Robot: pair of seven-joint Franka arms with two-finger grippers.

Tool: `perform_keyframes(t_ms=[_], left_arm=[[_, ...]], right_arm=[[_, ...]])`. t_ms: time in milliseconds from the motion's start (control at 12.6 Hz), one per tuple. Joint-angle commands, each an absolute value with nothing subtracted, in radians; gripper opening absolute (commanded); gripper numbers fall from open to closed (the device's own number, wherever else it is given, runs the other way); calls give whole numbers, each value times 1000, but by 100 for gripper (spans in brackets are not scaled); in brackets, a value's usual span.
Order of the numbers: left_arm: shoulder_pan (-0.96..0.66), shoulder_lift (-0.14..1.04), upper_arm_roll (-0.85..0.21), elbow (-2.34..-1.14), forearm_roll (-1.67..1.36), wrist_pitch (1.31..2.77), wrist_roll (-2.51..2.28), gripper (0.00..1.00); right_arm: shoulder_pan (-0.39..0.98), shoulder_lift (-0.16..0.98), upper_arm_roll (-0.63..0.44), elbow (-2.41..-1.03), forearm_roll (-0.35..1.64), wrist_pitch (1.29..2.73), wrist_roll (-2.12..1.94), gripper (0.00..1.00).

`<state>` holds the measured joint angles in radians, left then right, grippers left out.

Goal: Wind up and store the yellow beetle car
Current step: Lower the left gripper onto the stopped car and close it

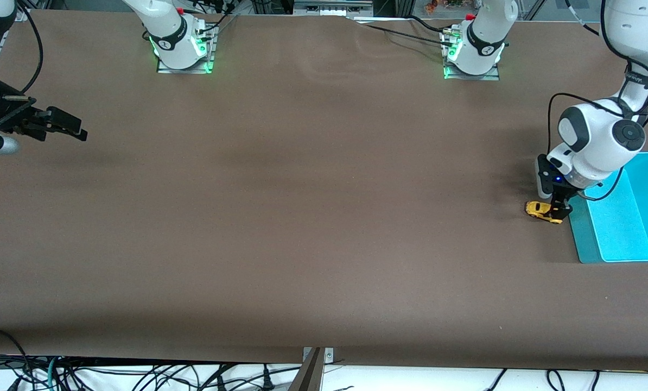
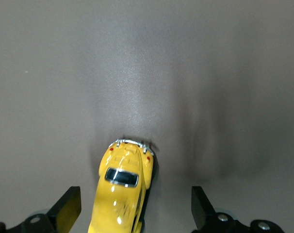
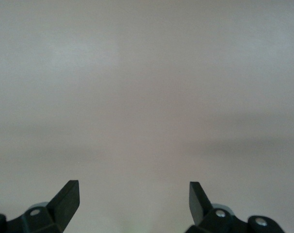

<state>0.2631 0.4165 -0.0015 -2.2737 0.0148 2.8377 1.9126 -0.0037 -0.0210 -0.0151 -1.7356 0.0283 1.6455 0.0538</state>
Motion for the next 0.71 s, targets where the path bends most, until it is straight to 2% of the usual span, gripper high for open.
perform_keyframes(t_ms=[0,158,238,396,634], left_arm=[[265,434,-9,-2255,-14,2852,1939,100],[265,442,-9,-2249,-14,2853,1937,100],[265,442,-9,-2247,-14,2853,1939,91],[265,440,-9,-2241,-15,2852,1936,59],[264,440,-9,-2241,-15,2852,1936,39]], right_arm=[[26,-17,-15,-1694,-35,1627,143,100],[23,1,-43,-1652,-20,1620,141,100],[25,0,-41,-1632,-15,1614,147,100],[18,3,-48,-1620,26,1544,144,100],[-17,15,-28,-1618,47,1575,147,100]])
